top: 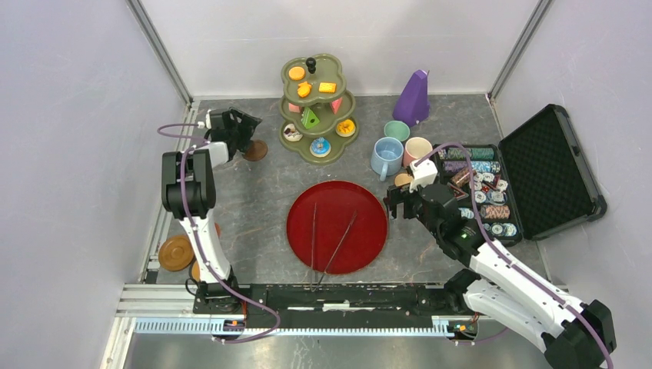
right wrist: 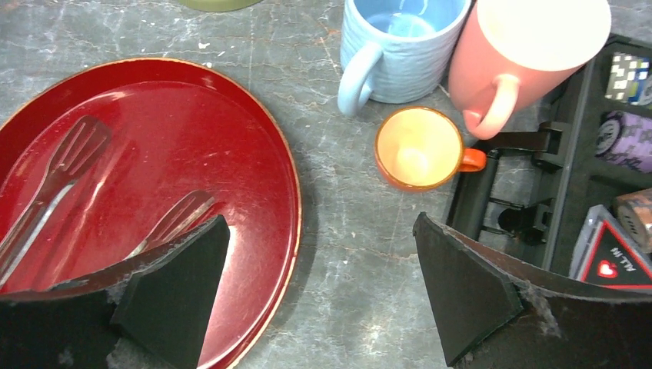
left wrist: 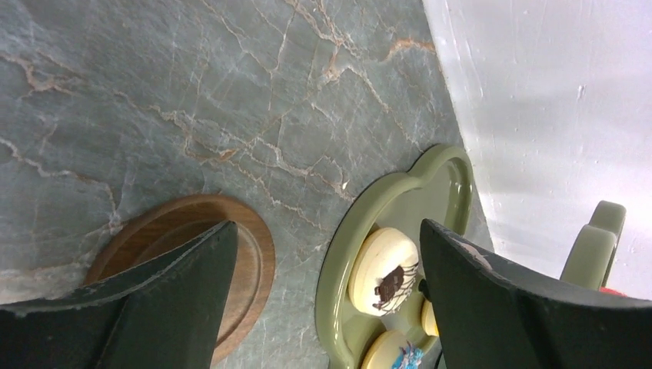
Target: Serve the afternoon tea
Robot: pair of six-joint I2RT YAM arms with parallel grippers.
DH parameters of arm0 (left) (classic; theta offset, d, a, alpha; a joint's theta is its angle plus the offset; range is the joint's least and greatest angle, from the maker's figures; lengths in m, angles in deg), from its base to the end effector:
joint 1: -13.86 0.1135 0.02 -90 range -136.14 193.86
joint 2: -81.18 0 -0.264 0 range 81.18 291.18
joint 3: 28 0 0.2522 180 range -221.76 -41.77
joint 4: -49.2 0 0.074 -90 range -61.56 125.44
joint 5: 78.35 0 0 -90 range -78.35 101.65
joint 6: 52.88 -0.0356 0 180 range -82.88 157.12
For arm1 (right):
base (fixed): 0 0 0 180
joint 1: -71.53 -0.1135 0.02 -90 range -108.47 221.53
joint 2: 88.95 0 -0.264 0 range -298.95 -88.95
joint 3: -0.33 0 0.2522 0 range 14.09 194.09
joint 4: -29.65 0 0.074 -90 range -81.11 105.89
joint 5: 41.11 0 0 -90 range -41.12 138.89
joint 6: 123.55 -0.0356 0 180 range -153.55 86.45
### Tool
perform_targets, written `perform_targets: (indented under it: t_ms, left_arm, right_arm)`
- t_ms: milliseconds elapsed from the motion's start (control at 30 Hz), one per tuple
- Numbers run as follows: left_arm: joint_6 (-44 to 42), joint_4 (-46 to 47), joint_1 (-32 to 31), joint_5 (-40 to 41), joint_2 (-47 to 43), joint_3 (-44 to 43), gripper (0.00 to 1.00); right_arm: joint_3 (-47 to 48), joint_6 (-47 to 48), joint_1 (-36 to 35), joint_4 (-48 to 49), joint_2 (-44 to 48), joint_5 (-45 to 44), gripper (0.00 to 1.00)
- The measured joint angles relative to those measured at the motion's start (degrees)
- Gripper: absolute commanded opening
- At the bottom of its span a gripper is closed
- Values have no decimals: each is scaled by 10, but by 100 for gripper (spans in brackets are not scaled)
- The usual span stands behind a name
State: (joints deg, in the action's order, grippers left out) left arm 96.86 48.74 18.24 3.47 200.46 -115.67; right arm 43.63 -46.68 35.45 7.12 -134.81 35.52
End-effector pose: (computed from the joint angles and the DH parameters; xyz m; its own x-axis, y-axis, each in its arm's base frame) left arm 0.4555 0.0298 0.1536 -0.3053 -0.8809 -0.3618 -0.4348 0.4670 -0.7700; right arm 0.1556 0.1032 0.2456 -0.4255 -0.0366 -0.9042 -0.3153 0.9426 0.1102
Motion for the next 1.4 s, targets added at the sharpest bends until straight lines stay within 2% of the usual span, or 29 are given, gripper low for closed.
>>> perform_targets:
  t_ms: [167,367,533,767,833,1100,1400]
  left_arm:
    - [-14,-50,0,-10,-42,2,100]
    - [-17,-68,0,-32,-198,59,100]
    - [-16,-67,-5,-95,-298,114,100]
    - [-77,-148,-46,-190,-356,122,100]
    - [-116,-185,-63,-198,-373,112,100]
    - [-282,-271,-116,-188,-447,75,100]
    - [-337,-300,-168,-174,-461,83,100]
  right_arm:
    - [10,13,0,-12,-18,-24,98]
    - [58,26,0,-46,-94,-63,98]
    - [116,30,8,-61,-146,-99,98]
    - [202,18,68,-64,-222,-110,99]
    - [235,13,89,-63,-256,-96,93]
    - [309,-7,139,-65,-335,-74,82]
    - [339,-12,212,-73,-385,-79,72]
